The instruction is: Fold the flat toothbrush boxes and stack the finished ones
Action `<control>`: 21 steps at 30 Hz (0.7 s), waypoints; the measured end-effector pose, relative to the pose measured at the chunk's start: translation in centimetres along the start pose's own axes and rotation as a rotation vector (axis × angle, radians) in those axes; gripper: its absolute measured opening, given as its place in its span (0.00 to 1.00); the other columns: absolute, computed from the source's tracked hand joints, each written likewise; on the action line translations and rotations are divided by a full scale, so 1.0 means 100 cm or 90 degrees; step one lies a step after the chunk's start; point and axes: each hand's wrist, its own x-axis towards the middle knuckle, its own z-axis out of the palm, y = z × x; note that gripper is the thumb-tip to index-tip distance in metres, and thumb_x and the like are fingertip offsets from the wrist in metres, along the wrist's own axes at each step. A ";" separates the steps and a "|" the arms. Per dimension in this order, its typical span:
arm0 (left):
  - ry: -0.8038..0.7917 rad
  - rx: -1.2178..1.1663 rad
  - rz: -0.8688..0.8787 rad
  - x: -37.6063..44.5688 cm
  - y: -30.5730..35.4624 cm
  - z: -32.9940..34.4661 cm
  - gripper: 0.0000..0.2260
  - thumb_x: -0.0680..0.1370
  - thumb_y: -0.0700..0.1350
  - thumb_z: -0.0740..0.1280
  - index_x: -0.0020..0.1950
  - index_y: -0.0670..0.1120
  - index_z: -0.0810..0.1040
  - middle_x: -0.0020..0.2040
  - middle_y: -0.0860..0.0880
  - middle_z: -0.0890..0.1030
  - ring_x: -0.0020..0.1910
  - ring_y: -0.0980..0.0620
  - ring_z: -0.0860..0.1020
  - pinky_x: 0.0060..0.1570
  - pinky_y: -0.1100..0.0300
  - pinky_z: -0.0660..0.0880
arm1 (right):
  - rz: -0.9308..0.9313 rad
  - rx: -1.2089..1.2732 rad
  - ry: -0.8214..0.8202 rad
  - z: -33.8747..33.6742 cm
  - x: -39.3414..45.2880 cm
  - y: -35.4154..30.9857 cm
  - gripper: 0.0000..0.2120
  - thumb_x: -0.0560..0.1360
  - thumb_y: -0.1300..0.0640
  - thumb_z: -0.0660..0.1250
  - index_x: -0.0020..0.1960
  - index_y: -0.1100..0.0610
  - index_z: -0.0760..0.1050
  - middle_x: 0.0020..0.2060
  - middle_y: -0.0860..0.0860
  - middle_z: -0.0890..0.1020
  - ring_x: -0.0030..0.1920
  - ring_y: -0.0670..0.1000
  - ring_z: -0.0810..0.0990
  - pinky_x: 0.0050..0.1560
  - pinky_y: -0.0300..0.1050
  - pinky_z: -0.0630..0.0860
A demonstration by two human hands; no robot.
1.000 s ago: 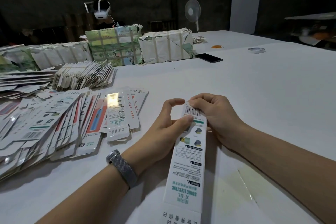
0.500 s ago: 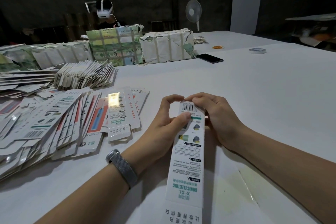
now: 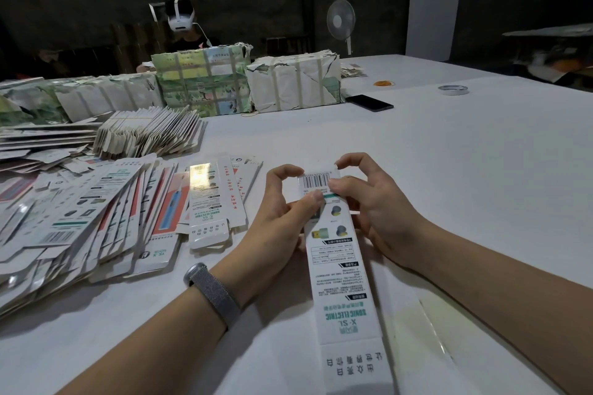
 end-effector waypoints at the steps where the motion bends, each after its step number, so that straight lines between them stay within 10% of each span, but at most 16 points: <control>1: 0.000 0.001 0.002 0.000 0.000 0.000 0.10 0.83 0.44 0.62 0.59 0.54 0.63 0.44 0.42 0.86 0.33 0.47 0.83 0.30 0.58 0.79 | 0.002 0.010 -0.002 0.000 0.000 -0.001 0.12 0.79 0.62 0.65 0.44 0.45 0.73 0.44 0.63 0.83 0.39 0.57 0.80 0.30 0.45 0.78; 21: -0.014 0.150 0.030 -0.004 0.000 0.004 0.12 0.86 0.45 0.55 0.70 0.52 0.62 0.43 0.52 0.87 0.38 0.55 0.84 0.36 0.65 0.78 | 0.015 -0.032 0.023 -0.006 0.002 -0.004 0.08 0.82 0.55 0.64 0.44 0.48 0.74 0.40 0.58 0.82 0.38 0.57 0.80 0.25 0.41 0.73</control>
